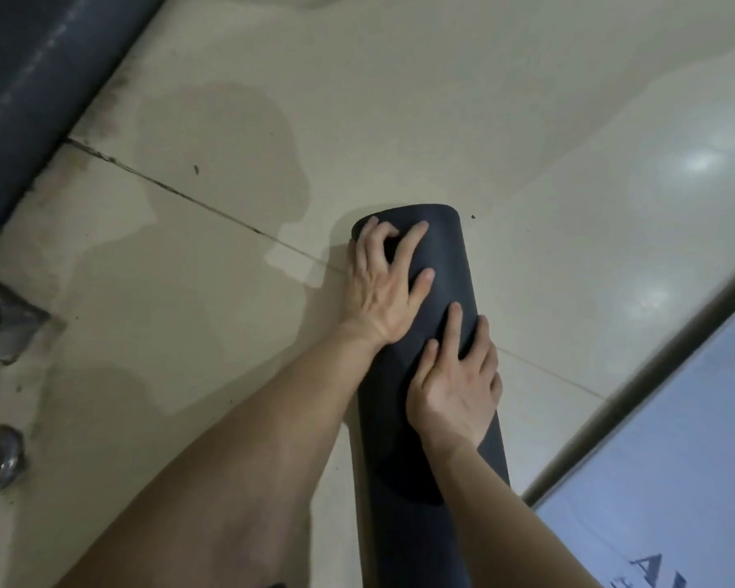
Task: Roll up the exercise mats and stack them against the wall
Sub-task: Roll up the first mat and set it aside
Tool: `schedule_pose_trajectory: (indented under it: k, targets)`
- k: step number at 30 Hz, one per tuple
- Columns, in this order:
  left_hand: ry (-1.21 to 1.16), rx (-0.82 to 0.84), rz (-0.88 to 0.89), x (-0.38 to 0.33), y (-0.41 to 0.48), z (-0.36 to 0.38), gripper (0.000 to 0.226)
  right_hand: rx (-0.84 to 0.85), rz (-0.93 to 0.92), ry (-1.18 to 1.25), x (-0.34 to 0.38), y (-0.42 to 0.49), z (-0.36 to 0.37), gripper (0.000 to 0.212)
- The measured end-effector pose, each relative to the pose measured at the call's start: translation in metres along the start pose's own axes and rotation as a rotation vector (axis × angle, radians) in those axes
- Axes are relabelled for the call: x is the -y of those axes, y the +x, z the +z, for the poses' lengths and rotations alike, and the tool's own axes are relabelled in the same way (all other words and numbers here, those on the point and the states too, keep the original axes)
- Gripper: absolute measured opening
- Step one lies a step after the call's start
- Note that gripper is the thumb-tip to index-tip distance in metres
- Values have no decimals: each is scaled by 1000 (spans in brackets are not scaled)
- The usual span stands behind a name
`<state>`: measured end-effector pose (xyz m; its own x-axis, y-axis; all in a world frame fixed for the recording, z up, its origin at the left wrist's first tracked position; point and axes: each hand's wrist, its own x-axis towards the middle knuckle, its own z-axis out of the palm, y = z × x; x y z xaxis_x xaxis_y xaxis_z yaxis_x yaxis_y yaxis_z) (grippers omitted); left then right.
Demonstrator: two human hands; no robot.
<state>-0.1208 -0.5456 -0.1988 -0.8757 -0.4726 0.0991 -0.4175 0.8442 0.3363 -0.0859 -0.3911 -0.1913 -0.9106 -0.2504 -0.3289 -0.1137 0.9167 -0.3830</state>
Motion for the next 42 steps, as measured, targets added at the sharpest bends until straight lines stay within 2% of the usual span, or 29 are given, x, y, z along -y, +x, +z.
schedule_pose_trajectory:
  k: [4, 7, 10, 13, 17, 21, 27, 31, 36, 39, 40, 42]
  targets:
    - [136, 115, 20, 11, 4, 16, 57, 1, 12, -53, 5, 9, 8, 56]
    - [149, 204, -13, 5, 8, 10, 55, 25, -1, -64, 5, 8, 5, 57]
    - [143, 253, -39, 3, 8, 6, 55, 102, -96, 0, -2, 11, -6, 66]
    - [129, 280, -95, -4, 3, -2, 55, 241, -253, 188, -45, -10, -24, 77]
    - [29, 399, -190, -23, -48, -17, 63, 378, -88, 489, -114, -102, -39, 94]
    - [-89, 553, -187, -29, -148, -41, 82, 395, -75, 513, -123, -139, -33, 117]
    - [-184, 632, -182, -25, -237, -72, 77, 355, -51, 465, -102, -149, -17, 109]
    - [-278, 511, -209, 11, -242, -87, 61, 439, 12, 646, -46, -161, 17, 111]
    - [-88, 455, -144, 78, -220, -116, 56, 489, 5, 758, 31, -164, 59, 101]
    - [41, 520, -141, 70, -215, -121, 57, 584, -5, 767, 27, -159, 50, 118]
    - [96, 538, -148, 61, -215, -122, 57, 601, 0, 727, 20, -160, 40, 118]
    - [203, 553, -149, 38, -216, -127, 59, 553, 8, 558, 4, -167, 14, 96]
